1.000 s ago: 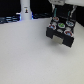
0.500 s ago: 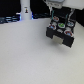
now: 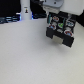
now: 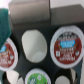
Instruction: Open the kcup holder, insert the kcup into the holder, and close the kcup holder
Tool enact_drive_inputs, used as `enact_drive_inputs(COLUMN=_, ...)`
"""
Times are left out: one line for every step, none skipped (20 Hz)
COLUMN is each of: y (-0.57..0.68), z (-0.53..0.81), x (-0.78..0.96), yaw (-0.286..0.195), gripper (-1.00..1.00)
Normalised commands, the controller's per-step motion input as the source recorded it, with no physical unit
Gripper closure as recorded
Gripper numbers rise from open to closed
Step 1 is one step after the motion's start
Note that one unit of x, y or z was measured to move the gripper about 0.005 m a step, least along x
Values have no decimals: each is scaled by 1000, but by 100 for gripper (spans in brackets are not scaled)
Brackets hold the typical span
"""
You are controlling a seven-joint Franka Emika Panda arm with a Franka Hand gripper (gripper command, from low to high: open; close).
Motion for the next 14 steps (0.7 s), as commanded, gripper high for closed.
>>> enact_drive_inputs(y=-133, z=8, x=681, yaw=56, gripper=-100)
enact_drive_inputs(y=-99, z=-33, x=734, yaw=55, gripper=-100)
enact_drive_inputs(y=-49, z=-37, x=754, yaw=58, gripper=-100)
enact_drive_inputs(y=-11, z=-29, x=750, yaw=67, gripper=-100)
enact_drive_inputs(y=9, z=-26, x=750, yaw=70, gripper=-100)
enact_drive_inputs(y=31, z=-47, x=744, yaw=72, gripper=-100)
enact_drive_inputs(y=83, z=-67, x=734, yaw=80, gripper=-100)
enact_drive_inputs(y=125, z=-55, x=717, yaw=83, gripper=-100)
enact_drive_inputs(y=231, z=-46, x=693, yaw=96, gripper=-100)
enact_drive_inputs(y=305, z=-29, x=669, yaw=100, gripper=-100)
enact_drive_inputs(y=342, z=-42, x=631, yaw=111, gripper=-100)
enact_drive_inputs(y=358, z=-101, x=552, yaw=141, gripper=-100)
enact_drive_inputs(y=308, z=-147, x=450, yaw=175, gripper=-100)
enact_drive_inputs(y=258, z=-144, x=361, yaw=209, gripper=-100)
